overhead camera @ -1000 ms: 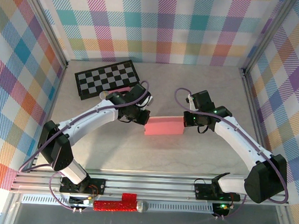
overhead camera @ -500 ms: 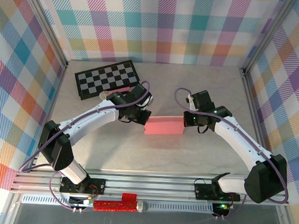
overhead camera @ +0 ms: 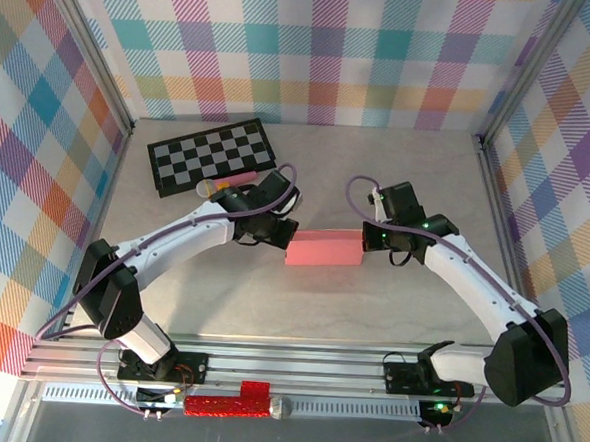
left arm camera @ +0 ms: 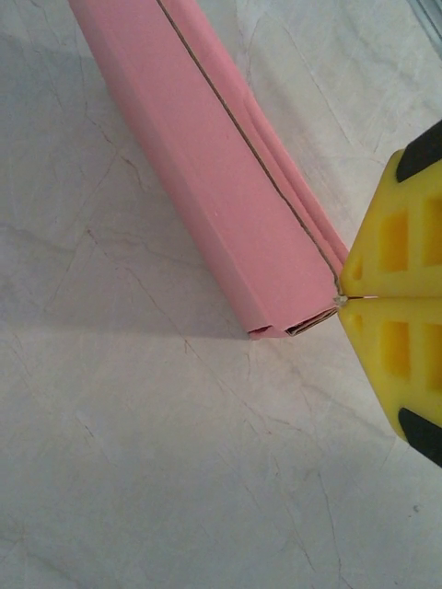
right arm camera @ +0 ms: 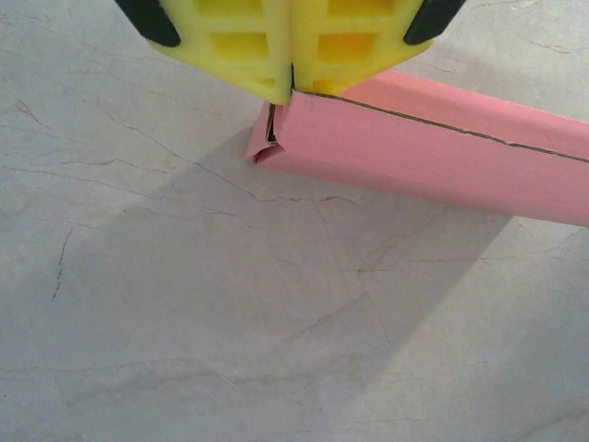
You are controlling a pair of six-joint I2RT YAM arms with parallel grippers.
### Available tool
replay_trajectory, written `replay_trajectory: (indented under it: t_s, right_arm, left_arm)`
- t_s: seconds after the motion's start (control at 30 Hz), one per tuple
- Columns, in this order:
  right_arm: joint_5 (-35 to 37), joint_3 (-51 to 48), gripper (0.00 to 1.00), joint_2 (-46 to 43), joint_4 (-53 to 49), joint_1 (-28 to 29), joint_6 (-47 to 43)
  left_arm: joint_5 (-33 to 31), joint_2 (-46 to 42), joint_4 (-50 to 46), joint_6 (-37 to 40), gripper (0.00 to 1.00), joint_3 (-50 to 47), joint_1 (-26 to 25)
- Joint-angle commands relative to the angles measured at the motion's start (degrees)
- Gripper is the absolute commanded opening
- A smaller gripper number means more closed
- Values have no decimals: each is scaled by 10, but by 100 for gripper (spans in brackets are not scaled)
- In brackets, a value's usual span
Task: Fold the paper box
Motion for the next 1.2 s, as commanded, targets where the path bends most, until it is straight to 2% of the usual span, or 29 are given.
replay_trajectory:
  t_s: [0.0,0.27,0.3,0.4,0.5,0.67,0.9,0.97,1.17]
  right_arm:
    - [-14,-32,0,-8,-3,8,-2]
    - [-6,-44,0,-22,-15,9,8]
    - [-5,-40,3,-24,-23,9,13]
    - [0,-13,23,-29,-66,9,58]
    - [-33,30,41,-39,-114,9,137]
    - [-57,83,68,-56,-162,-5,346]
    - [-195,39,70,-52,-97,-81,614]
    - [-210,18,70,-59,-78,-92,678]
    - [-226,-59,69,-83,3,-97,784]
  left_arm:
    - [1,-13,22,-11,0,-27,-11]
    - [-6,-19,30,-13,0,-44,-16]
    - [-6,-18,29,-13,0,-44,-16]
    - [-8,-14,26,-11,0,-41,-18]
    - [-9,-13,21,-8,0,-36,-18]
    - [-8,-13,19,-5,0,-32,-19]
    - [-8,-12,14,-3,0,-29,-21]
    - [-9,-13,12,-3,0,-31,-21]
    - [-9,-15,11,-3,0,-32,-21]
